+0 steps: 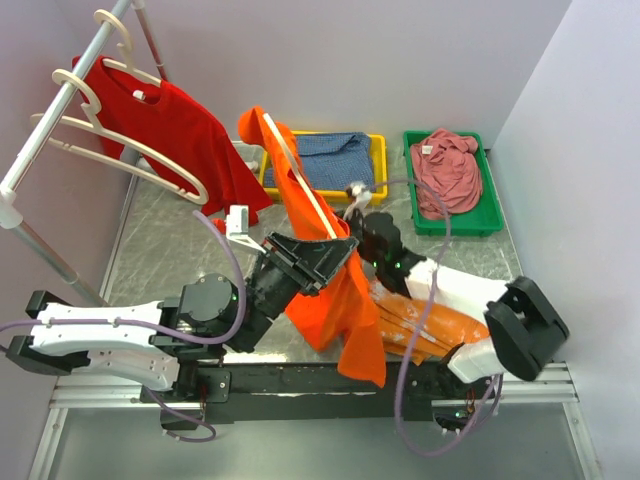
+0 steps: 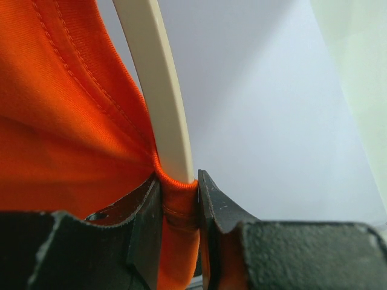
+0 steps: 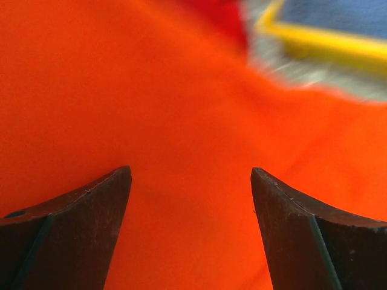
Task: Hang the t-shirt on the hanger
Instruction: Place the hanger at the clothesline.
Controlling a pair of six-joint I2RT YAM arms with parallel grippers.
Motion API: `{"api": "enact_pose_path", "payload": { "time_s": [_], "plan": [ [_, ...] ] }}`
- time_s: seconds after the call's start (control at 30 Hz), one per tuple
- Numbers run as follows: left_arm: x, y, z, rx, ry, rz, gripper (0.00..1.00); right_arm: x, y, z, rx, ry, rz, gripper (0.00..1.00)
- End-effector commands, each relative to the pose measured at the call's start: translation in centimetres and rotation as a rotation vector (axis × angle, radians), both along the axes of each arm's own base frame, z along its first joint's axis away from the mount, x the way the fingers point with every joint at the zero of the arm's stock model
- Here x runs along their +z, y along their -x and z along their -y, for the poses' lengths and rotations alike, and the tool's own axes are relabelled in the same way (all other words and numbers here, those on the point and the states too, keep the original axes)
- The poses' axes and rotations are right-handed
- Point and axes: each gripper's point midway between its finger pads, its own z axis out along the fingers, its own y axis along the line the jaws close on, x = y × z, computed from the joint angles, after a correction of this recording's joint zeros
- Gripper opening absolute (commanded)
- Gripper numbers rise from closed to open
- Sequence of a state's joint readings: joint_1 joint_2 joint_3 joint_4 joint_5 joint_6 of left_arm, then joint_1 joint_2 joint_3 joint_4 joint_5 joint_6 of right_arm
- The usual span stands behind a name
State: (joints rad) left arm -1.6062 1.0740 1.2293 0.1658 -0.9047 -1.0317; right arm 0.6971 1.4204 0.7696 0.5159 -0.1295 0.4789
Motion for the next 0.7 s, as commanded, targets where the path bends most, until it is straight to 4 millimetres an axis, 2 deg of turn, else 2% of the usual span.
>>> {"api": "enact_pose_path", "payload": {
  "time_s": [0.0, 0.17, 0.2, 0.27, 0.3, 0.5, 0.53, 0.67],
  "plan": [
    [3.2, -0.7, -1.0, 0.069, 0.068, 0.025, 0.01, 4.5, 6.6, -3.0, 0.223, -0.150, 0.056, 0.87],
    [3.6, -1.3, -0.7, 0.120, 0.060, 0.037, 0.01, 6.4, 11.5, -4.9, 0.396, -0.243, 0.053, 0.86],
    [3.1, -1.3, 0.0, 0.126, 0.037, 0.042, 0.01, 6.4, 12.3, -5.3, 0.431, -0.244, 0.044, 0.85],
    [3.7, -1.4, 0.2, 0.139, 0.041, 0.048, 0.01, 6.8, 14.0, -6.1, 0.480, -0.244, 0.048, 0.85],
    [3.4, -1.4, 0.9, 0.138, 0.029, 0.050, 0.01, 6.8, 14.6, -6.3, 0.498, -0.238, 0.055, 0.85],
    [4.0, -1.6, 1.6, 0.159, 0.020, 0.066, 0.01, 8.6, 18.7, -7.4, 0.644, -0.262, 0.088, 0.85],
    [4.3, -1.6, 1.5, 0.165, 0.024, 0.067, 0.01, 9.3, 19.2, -7.6, 0.662, -0.262, 0.103, 0.85],
    [4.2, -2.1, 1.0, 0.203, 0.017, 0.060, 0.01, 9.5, 21.0, -8.1, 0.737, -0.240, 0.119, 0.86]
  ]
}}
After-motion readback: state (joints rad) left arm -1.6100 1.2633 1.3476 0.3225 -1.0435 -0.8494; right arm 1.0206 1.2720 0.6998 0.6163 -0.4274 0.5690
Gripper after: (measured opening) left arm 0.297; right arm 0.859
